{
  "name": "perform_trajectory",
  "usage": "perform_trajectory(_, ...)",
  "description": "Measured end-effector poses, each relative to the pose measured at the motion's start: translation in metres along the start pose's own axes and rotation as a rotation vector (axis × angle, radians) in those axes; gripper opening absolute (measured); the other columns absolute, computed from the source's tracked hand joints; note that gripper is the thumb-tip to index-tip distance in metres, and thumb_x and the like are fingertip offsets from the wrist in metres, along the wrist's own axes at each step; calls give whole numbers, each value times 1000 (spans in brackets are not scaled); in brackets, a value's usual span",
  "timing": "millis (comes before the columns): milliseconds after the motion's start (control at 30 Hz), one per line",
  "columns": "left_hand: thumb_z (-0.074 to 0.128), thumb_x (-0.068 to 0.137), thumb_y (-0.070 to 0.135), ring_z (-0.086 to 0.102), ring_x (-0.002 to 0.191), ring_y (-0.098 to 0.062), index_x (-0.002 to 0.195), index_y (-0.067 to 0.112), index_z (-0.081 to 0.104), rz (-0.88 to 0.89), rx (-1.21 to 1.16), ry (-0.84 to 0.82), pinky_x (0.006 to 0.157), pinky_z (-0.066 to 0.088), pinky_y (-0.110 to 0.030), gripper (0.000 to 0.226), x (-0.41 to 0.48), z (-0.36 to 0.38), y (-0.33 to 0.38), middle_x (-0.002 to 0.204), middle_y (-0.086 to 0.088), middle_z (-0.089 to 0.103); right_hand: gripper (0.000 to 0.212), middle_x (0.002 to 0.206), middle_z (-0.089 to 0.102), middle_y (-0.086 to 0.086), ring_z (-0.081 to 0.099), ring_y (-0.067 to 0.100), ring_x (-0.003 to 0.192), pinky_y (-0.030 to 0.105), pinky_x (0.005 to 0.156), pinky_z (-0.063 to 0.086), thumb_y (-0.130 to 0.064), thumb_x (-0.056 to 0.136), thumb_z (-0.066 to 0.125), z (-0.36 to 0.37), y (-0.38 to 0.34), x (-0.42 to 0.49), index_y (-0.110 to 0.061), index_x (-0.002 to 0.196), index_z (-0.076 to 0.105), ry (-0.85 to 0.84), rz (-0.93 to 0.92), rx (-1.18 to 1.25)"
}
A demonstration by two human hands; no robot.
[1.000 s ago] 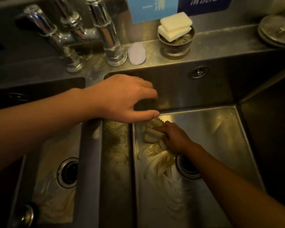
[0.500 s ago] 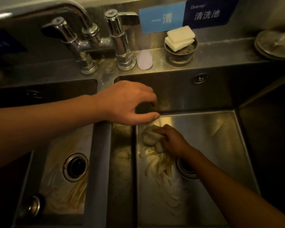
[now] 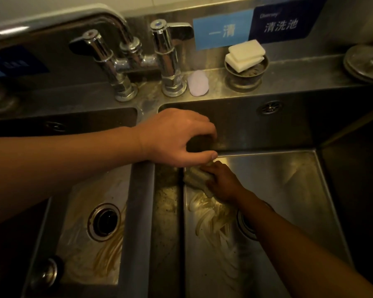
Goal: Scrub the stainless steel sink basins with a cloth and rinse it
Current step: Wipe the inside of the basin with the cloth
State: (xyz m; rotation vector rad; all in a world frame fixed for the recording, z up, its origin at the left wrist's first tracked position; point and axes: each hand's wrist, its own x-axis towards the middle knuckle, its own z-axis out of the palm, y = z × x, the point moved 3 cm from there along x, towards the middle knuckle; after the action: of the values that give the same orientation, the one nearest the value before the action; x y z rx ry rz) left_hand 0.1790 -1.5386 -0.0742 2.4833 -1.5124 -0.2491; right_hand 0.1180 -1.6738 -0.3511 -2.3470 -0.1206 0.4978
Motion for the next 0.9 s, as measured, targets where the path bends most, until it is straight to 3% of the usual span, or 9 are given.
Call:
perform_trajectory(167,37,89,67,61,97,-14,118,21,65,-5,-3,-10,78,53,-39,61,0,-1,1,105,3,66,57,125,51,5,47,25,116,28,92,39,-33,84,56,11,-2,-8,-32,140,52,-29,-44,-17)
perform_trajectory(333,37,88,69,60,102,-14,120,23,63,-7,7,-5,82,52,-36,62,0,-1,2,111,4,65,64,125,50,4,46,22,116,31,95,42,-21,84,67,16,-3,-22,-33,144,48,-83,-100,-23)
perform_trajectory(500,38,89,68,62,103,-16,120,22,64,-1,-1,27,84,52,-38,61,-1,-2,1,112,3,66,58,131,49,5,46,23,120,33,101,40,-24,84,62,24,-7,-41,-31,140,51,-122,-143,-39)
perform_trajectory(667,39,89,66,62,103,-17,119,21,65,1,-7,45,84,52,-39,60,-1,-2,0,111,2,67,58,130,52,5,49,23,117,35,98,43,-44,84,43,38,-8,-60,-30,140,53,-145,-180,-84)
perform_trajectory(800,41,90,64,63,101,-18,117,20,65,9,-13,61,82,52,-38,57,-3,-2,0,109,2,68,53,130,53,9,50,26,118,28,94,38,-26,86,51,47,-9,-81,-25,138,56,-156,-234,-89)
perform_trajectory(900,40,90,65,63,101,-17,117,21,65,5,-19,57,82,52,-38,58,-3,-2,1,109,2,67,52,120,57,10,54,27,111,33,94,44,-23,82,50,50,-7,-94,-22,133,60,-182,-227,-44)
